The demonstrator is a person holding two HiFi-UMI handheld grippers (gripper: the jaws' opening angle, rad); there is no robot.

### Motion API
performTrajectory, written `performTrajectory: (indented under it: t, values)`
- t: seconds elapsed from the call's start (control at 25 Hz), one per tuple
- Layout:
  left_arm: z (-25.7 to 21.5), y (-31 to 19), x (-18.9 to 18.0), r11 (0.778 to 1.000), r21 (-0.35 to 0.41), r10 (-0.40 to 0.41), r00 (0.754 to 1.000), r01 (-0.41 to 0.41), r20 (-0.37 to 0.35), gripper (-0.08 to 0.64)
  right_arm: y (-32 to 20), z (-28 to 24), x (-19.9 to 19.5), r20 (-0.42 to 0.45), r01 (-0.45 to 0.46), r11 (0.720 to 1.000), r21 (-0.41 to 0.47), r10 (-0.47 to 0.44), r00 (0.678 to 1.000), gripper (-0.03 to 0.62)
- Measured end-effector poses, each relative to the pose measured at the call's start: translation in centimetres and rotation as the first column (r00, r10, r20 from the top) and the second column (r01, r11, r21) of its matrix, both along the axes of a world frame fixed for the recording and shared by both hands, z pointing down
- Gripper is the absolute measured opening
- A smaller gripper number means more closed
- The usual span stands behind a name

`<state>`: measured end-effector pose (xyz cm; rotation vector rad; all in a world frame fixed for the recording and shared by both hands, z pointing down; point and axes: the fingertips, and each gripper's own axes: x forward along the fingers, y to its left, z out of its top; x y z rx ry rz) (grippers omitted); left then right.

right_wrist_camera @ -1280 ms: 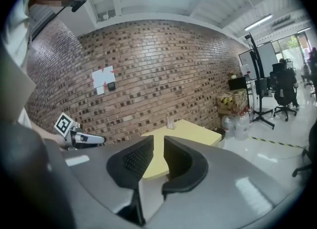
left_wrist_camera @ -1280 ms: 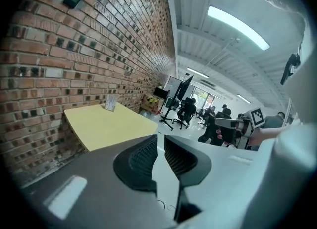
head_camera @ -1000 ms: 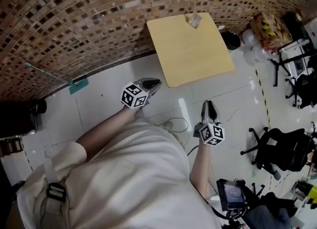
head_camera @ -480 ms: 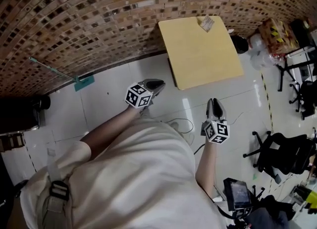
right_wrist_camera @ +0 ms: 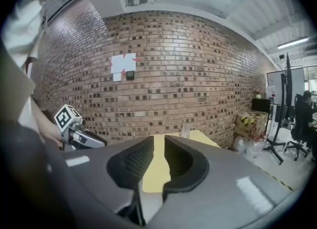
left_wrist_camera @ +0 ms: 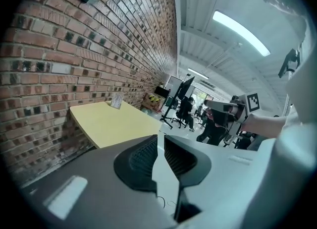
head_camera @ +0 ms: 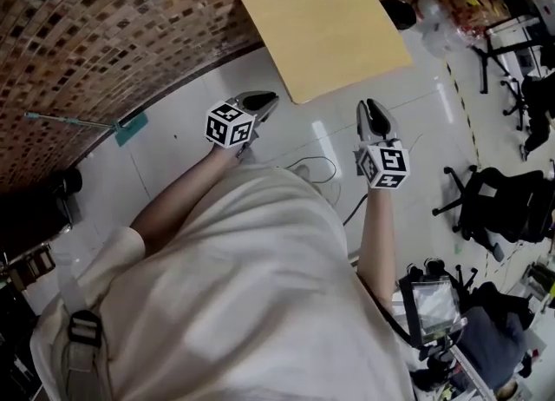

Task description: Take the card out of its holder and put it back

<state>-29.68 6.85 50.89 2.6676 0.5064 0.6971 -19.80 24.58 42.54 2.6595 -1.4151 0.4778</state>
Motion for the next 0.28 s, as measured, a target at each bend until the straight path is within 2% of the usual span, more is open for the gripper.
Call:
performTrajectory:
  t: [0.28]
  values:
    - [0.6,1.6,1.2,1.0,0.011,0.006,1.0,-0.006,0.016,0.061,1.8,1.6,0.6,0.024,0.008,1.0,-0.009,-0.007,1.0,0.054]
